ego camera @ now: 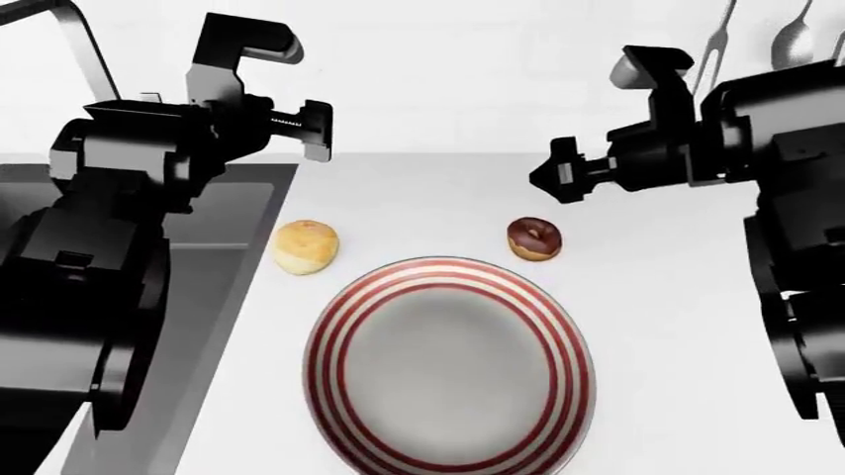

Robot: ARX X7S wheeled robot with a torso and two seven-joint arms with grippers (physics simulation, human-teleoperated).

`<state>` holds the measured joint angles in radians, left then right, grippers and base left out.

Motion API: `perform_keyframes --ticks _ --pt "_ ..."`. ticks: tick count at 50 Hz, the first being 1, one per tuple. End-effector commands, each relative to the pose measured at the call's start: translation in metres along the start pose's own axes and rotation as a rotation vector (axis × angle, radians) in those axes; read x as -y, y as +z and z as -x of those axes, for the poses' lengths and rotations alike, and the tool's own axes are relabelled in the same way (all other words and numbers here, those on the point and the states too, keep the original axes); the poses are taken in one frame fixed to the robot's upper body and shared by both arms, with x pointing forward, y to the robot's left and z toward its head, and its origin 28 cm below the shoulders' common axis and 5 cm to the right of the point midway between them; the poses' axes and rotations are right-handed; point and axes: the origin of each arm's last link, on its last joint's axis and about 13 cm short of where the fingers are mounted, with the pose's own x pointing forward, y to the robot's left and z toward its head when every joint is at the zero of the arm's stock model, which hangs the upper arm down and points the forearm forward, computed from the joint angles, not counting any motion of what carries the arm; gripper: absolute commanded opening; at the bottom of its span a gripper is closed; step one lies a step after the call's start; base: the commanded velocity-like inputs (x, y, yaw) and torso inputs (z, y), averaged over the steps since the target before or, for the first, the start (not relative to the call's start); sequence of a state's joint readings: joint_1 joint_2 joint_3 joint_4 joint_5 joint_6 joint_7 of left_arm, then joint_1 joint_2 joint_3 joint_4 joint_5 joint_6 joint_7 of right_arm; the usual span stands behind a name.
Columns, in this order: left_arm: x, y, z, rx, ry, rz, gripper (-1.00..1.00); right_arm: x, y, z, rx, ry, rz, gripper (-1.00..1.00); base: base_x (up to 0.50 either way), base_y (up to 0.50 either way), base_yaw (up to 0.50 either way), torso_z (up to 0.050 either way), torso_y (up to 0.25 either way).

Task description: Place the pastries on the plates.

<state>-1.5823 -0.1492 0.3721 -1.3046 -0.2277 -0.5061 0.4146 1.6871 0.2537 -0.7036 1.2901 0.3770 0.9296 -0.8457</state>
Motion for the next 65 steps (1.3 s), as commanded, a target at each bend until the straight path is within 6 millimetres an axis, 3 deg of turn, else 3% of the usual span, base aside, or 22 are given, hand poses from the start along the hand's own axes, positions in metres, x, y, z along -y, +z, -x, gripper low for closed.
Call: perform_keyframes --ticks 1,18,30,39,57,65 --pt "-0.001 -0.001 0.000 -0.001 0.001 0.004 1.00 0.002 -0.010 -0.008 -0.040 -0.009 -0.007 1.00 0.00 0.00 0.00 0.000 0.000" --pt "0.001 -0.004 -0.001 -0.006 0.003 0.010 1.00 0.000 -0.016 -0.018 -0.045 -0.005 -0.017 1.00 0.00 0.00 0.00 0.000 0.000" --pt "0.003 -0.008 -0.004 -0.013 -0.002 0.012 1.00 -0.004 0.008 -0.002 0.074 -0.029 0.021 1.00 0.00 0.00 0.00 0.000 0.000" --pt "0.002 -0.007 -0.003 -0.009 -0.006 0.012 1.00 -0.007 0.014 0.001 0.060 -0.019 0.044 1.00 0.00 0.00 0.00 0.000 0.000" --pt "0.000 0.007 0.000 0.076 -0.033 -0.024 1.00 -0.012 0.023 0.007 0.051 -0.023 0.078 1.00 0.00 0.00 0.00 0.000 0.000" --pt "-0.002 0.026 0.014 0.108 -0.033 -0.057 1.00 -0.013 0.026 0.012 0.031 -0.014 0.063 1.00 0.00 0.00 0.00 0.008 -0.123"
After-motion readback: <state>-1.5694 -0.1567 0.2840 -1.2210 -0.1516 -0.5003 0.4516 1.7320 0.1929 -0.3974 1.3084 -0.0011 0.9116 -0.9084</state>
